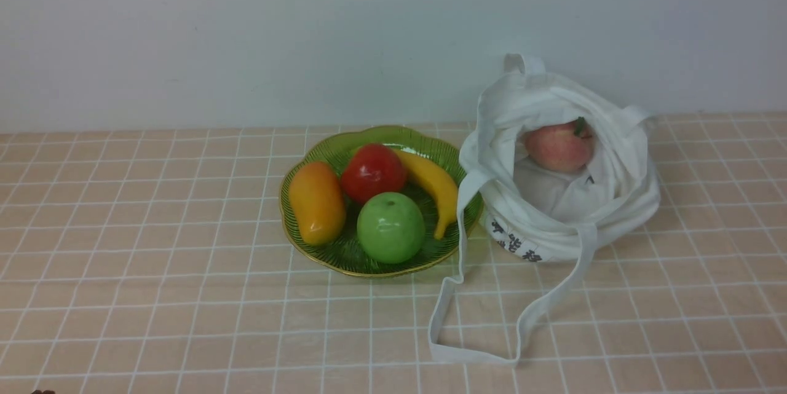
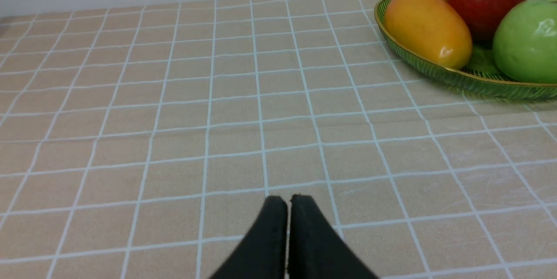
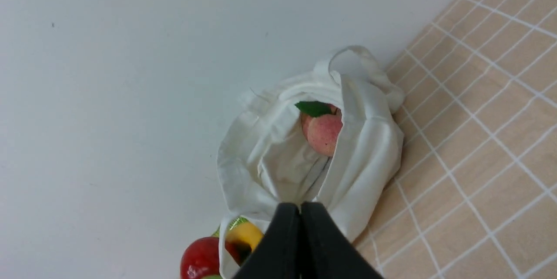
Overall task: Take the fruit out of the bag on the brown coffee tablecloth and place them on the plate.
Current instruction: 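Reach into the cloth bag and grasp the peach with the right gripper, then place the peach onto the plate with the right gripper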
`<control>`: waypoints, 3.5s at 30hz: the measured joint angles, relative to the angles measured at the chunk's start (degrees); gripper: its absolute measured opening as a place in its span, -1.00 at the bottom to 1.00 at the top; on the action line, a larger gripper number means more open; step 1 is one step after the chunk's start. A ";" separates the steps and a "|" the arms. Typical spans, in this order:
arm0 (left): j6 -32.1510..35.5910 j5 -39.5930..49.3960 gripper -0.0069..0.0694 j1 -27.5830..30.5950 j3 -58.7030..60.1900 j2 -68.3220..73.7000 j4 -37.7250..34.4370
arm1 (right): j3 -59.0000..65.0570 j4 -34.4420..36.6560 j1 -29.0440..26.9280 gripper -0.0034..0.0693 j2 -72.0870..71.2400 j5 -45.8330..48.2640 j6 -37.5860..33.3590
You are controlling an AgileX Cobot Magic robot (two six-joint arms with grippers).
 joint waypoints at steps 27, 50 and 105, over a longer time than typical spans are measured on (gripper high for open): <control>0.00 0.00 -0.84 0.00 0.00 0.00 0.00 | -39.82 -8.92 2.06 -0.94 56.50 27.27 -22.32; 0.00 0.00 -0.84 0.00 0.00 0.00 0.00 | -74.87 -8.41 11.89 0.87 109.24 10.35 -29.93; 0.00 0.00 -0.84 0.00 0.00 0.00 0.00 | -86.79 -20.14 9.23 0.40 111.46 35.74 -28.32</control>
